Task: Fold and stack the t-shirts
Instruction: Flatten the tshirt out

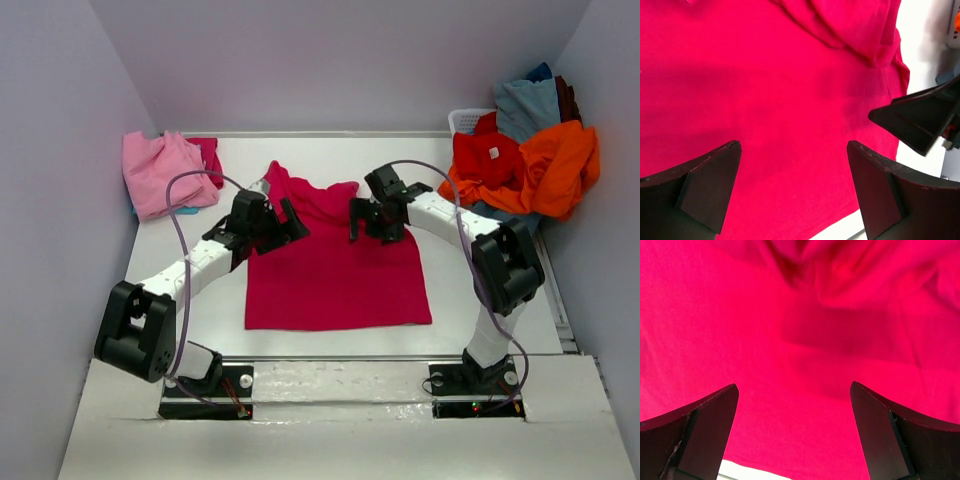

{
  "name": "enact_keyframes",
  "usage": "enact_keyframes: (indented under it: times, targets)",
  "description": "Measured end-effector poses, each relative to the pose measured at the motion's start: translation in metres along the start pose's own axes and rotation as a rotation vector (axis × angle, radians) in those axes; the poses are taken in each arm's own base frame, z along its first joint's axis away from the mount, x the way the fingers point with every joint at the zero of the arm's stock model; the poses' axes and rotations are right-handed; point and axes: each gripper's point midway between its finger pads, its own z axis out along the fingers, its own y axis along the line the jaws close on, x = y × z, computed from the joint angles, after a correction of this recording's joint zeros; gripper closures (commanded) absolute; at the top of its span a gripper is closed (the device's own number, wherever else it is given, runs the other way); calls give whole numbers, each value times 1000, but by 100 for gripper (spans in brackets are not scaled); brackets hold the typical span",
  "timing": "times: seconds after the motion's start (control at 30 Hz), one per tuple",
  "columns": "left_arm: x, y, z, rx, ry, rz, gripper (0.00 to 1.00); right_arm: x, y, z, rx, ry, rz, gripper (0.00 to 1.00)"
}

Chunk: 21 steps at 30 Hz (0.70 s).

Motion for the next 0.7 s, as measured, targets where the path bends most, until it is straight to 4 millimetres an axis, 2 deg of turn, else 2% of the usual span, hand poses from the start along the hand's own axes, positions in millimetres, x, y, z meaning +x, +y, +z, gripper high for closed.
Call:
enact_keyframes:
  times: [0.2, 0.5, 0.7]
  targets:
    - [13, -7, 7, 24, -13, 8, 1, 22, -3, -10, -38, -18, 23, 1]
    - [40, 20, 19, -36, 16, -12, 1, 73, -22, 8, -11, 70, 56, 1]
    - [54, 32, 22, -54, 32, -34, 1, 80, -19, 5, -38, 48, 63, 1]
